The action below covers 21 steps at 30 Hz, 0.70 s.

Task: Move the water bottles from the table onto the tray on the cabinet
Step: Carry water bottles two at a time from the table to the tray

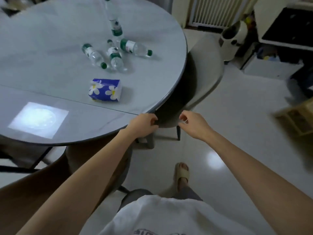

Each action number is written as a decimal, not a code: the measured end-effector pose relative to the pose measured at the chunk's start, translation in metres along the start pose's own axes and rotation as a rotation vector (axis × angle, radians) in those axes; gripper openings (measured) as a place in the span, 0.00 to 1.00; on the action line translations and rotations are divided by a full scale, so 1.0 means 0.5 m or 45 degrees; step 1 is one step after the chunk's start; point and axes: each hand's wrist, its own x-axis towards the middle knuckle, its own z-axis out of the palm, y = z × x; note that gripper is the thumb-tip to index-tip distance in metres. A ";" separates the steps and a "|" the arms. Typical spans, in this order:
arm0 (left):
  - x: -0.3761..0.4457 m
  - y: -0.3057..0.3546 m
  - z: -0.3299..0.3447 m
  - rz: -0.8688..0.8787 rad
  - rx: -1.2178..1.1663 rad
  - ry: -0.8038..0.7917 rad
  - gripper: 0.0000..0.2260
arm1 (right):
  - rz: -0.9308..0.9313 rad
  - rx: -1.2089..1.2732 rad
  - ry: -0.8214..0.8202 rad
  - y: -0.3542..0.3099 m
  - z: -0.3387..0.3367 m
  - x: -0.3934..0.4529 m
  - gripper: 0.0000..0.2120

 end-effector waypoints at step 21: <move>0.310 -0.225 -0.291 -0.576 -0.344 0.518 0.22 | -0.456 -0.244 -0.187 -0.247 -0.064 0.732 0.16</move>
